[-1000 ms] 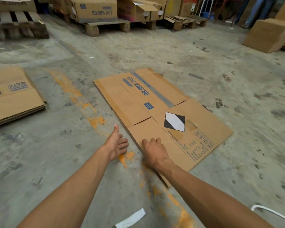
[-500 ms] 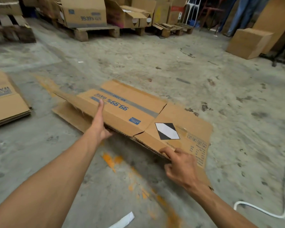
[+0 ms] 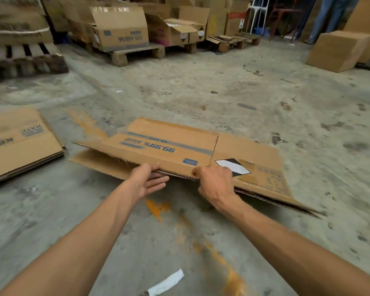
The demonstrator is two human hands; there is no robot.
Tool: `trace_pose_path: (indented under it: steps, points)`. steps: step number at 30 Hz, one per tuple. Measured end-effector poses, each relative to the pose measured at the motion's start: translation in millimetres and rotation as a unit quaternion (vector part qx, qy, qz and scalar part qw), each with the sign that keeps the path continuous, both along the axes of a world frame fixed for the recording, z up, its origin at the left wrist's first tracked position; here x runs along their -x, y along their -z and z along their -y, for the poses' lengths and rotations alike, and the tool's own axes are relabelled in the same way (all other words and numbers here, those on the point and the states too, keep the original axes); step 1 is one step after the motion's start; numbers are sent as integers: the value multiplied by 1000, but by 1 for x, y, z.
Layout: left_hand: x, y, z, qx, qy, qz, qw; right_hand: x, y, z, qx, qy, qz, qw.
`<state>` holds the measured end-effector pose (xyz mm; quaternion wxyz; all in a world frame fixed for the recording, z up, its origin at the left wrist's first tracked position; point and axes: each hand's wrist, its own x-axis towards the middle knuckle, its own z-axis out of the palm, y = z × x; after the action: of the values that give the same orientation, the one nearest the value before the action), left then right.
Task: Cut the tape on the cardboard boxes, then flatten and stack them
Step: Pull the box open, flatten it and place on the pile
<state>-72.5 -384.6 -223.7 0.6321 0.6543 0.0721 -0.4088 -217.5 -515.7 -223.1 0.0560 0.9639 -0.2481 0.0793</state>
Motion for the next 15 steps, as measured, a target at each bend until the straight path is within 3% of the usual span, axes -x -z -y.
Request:
trace_pose_path:
  steps: [2,4,6,7,9,11,13,15]
  points:
    - [-2,-9,-16,-42,-7,29,999,0,2,2,15,-71,-3,997]
    - [-8,-13,-29,-131,-128,146,972,4,7,3,34,-107,10,994]
    - [-15,-24,-45,-213,-228,326,892,14,13,3,62,-121,20,991]
    - [-18,-29,-53,-233,-219,403,858,20,17,3,75,-130,22,988]
    - [-27,-32,-69,-277,-125,524,795,30,26,7,59,-159,37,985]
    - [-39,-27,-83,-352,-18,571,741,35,30,10,41,-198,60,977]
    - [-50,-16,-97,-397,80,533,743,34,32,3,34,-234,72,969]
    - [-52,0,-110,-385,184,459,779,28,35,-8,20,-262,46,964]
